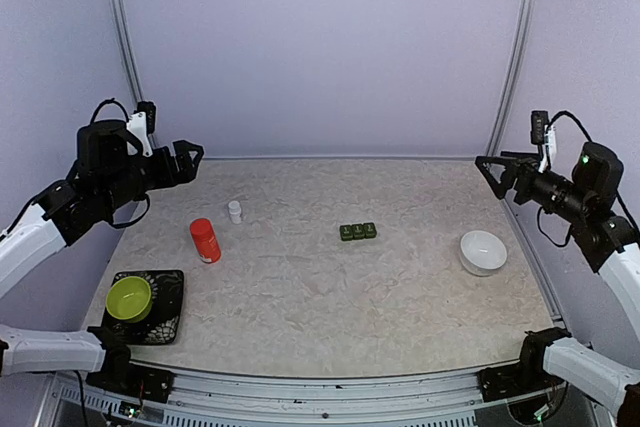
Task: Sort the pills into containers
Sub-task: Adjust the pill container at the center of the board.
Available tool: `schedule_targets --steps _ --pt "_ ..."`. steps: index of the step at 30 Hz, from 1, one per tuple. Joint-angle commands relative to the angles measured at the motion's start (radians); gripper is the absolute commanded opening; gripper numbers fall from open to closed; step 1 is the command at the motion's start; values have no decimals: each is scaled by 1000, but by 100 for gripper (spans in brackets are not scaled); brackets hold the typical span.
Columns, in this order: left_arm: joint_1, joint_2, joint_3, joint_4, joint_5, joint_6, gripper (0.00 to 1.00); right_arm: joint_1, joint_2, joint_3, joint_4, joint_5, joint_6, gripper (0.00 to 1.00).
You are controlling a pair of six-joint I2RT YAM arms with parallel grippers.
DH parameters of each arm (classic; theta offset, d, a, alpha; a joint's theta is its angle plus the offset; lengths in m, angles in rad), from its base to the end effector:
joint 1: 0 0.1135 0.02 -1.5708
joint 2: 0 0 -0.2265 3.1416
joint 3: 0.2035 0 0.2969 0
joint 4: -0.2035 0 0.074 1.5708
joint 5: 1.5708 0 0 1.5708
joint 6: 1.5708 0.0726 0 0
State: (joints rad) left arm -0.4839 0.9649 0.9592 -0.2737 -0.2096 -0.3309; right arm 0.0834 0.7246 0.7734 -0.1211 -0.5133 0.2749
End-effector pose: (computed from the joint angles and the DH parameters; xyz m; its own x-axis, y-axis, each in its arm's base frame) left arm 0.2916 -0.1362 0.3180 -0.3212 -0.1902 -0.9277 0.1836 0.9485 -0.2580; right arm 0.2709 0.0584 0.3278 -0.2215 0.2188 -0.9503 -0.5200 0.7979 0.3049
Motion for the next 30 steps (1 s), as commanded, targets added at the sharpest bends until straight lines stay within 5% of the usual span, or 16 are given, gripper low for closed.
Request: schedule_targets --steps 1,13,30 --pt "-39 21 35 6 -1 11 99 -15 9 23 -2 -47 14 100" --pt "-113 108 20 66 43 27 99 -15 95 -2 2 -102 29 100" --pt "-312 347 9 130 21 66 99 174 300 -55 -56 166 3 100"
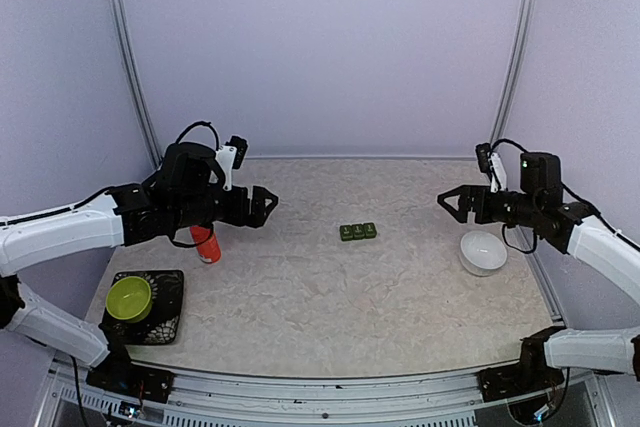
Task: Sort the pills into containers
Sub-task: Adjust the pill container at the center of the board.
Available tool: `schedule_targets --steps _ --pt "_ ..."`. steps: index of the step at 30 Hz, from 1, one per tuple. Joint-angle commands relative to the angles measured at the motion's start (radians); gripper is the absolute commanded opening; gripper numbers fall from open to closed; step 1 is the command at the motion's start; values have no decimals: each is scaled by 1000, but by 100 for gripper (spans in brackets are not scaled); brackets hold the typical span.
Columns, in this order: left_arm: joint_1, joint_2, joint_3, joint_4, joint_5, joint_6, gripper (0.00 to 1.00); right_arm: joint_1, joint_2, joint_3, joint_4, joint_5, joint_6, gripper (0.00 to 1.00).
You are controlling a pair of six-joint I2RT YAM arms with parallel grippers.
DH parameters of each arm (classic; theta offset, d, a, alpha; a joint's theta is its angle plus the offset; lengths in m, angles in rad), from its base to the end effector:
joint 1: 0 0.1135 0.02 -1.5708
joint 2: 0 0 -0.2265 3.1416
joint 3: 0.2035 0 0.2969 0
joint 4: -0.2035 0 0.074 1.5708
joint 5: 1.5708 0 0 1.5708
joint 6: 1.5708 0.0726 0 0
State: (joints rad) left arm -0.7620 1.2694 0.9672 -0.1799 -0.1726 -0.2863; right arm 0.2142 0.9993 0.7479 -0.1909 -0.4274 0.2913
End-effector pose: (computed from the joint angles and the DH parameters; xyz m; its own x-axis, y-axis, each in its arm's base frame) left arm 0.2815 -0.2514 0.2331 -0.4827 0.0761 -0.8724 0.4521 0.8749 -0.1738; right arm 0.3069 0.0976 0.2298 -0.5613 0.1454 -0.8147 -0.4158 0.8016 0.4295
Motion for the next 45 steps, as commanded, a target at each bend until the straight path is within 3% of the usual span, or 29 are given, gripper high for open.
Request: schedule_targets --steps 1,12,26,35,45 --pt "-47 58 1 37 -25 27 99 53 35 -34 18 90 -16 100" --pt "-79 248 36 125 13 12 99 156 174 -40 87 159 -30 100" --pt "-54 644 370 179 157 66 99 179 433 43 211 95 -2 100" --pt "-51 648 353 245 175 46 99 182 687 222 241 18 4 97" --pt "-61 499 206 260 131 -54 99 198 942 439 226 5 -21 92"
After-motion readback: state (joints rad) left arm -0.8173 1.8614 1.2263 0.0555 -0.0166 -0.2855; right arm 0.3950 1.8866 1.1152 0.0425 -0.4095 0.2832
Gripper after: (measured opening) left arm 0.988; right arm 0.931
